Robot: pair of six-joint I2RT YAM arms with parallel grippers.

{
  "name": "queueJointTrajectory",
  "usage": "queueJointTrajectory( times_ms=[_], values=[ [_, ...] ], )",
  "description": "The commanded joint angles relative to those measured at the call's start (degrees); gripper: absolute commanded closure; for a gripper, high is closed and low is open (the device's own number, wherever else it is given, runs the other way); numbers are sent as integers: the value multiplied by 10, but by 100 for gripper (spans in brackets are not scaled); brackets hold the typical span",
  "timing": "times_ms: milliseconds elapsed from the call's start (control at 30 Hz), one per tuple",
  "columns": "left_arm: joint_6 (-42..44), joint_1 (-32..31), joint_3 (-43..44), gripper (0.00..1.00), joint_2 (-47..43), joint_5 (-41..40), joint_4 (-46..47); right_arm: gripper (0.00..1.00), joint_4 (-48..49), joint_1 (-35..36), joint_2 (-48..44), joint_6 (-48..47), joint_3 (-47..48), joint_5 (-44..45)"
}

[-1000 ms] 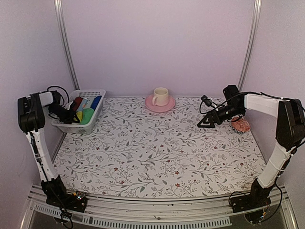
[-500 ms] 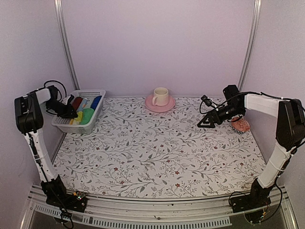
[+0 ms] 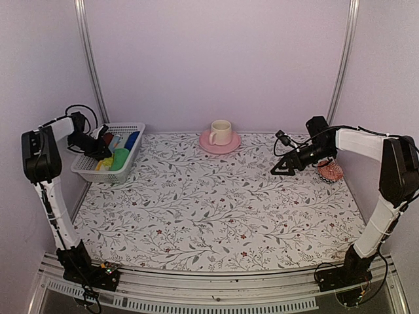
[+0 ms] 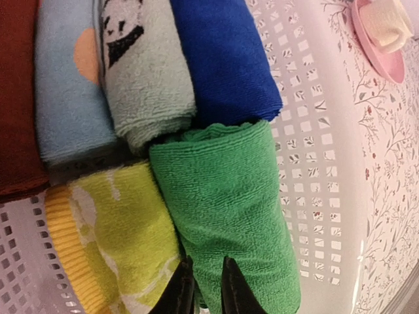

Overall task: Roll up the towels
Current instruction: Reset both arms

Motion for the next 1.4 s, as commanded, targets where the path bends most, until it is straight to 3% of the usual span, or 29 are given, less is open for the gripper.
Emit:
queueJointTrajectory(
  times_ms=[0, 367, 433, 533, 567, 633, 667, 800, 1033, 1233, 1367],
  values=[
    [-2, -15, 3, 84, 1, -21, -5, 1, -2, 4, -24, -6, 7, 0],
    [-16, -9, 2, 84, 12, -120, -12, 1, -1, 4, -27, -5, 6, 7],
    [-26, -10, -2, 79, 1, -129, -4, 1, 1, 4, -30, -7, 6, 14],
    [-38, -14, -31, 59, -42, -146, 28, 1, 11, 4, -41, -10, 5, 46],
    [-43, -16, -50, 49, -65, -153, 47, 1, 16, 4, -47, -9, 3, 62],
    [-57, -22, -107, 6, -129, -166, 97, 1, 28, 4, -62, -8, -1, 93],
    [-64, -25, -135, 3, -157, -170, 126, 1, 34, 4, -71, -7, -4, 110],
    [-94, -56, -219, 3, -262, -226, 208, 1, 63, -2, -105, 5, -14, 162],
    [-165, -155, -351, 3, -453, -255, 322, 1, 80, -31, -156, 28, -18, 194],
    [-193, -253, -439, 3, -619, -275, 348, 1, 105, -32, -249, 30, -62, 222],
    [-187, -319, -496, 3, -680, -282, 345, 1, 130, -32, -335, 54, -115, 242]
  ],
)
